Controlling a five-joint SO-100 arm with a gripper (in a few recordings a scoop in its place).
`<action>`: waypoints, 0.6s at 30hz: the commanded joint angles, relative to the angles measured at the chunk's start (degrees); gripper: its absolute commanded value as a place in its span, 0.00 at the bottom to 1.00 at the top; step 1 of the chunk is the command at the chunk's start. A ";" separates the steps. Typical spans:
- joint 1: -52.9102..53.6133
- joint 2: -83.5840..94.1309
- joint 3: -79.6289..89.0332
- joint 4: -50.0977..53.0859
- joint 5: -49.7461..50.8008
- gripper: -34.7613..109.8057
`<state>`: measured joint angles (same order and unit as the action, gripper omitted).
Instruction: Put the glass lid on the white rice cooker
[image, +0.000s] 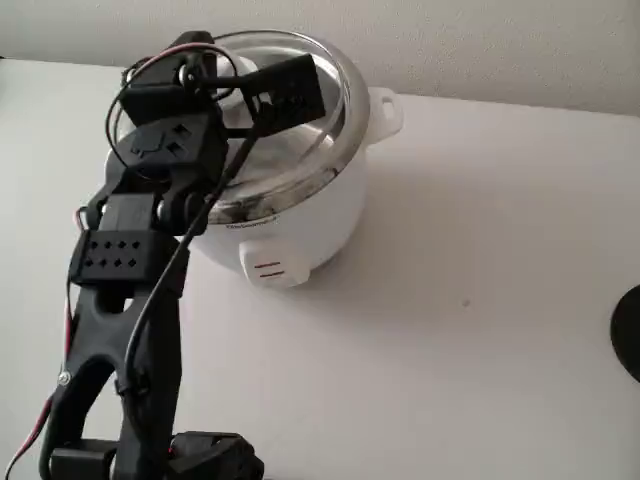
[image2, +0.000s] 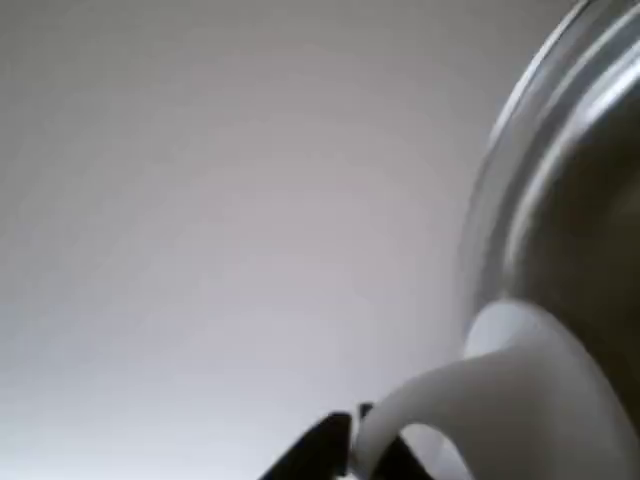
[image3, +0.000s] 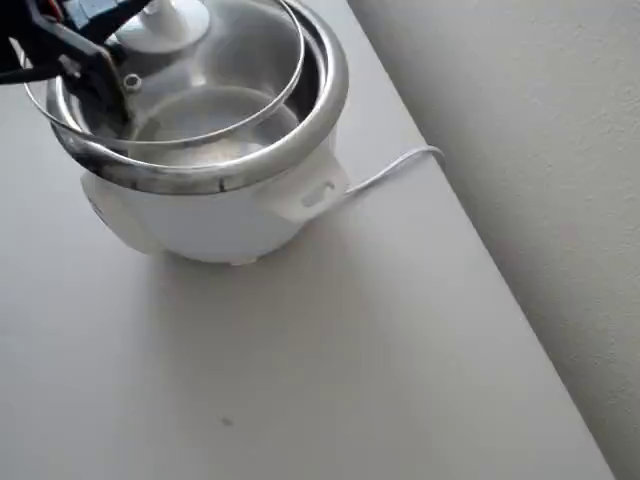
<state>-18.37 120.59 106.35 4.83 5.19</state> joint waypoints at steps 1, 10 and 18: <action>-0.09 0.09 -6.15 -5.19 -0.70 0.24; 0.18 -5.19 -6.15 -10.11 -0.44 0.24; -0.26 -7.65 -5.45 -11.60 -0.18 0.25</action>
<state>-18.46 111.09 106.35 -2.46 5.19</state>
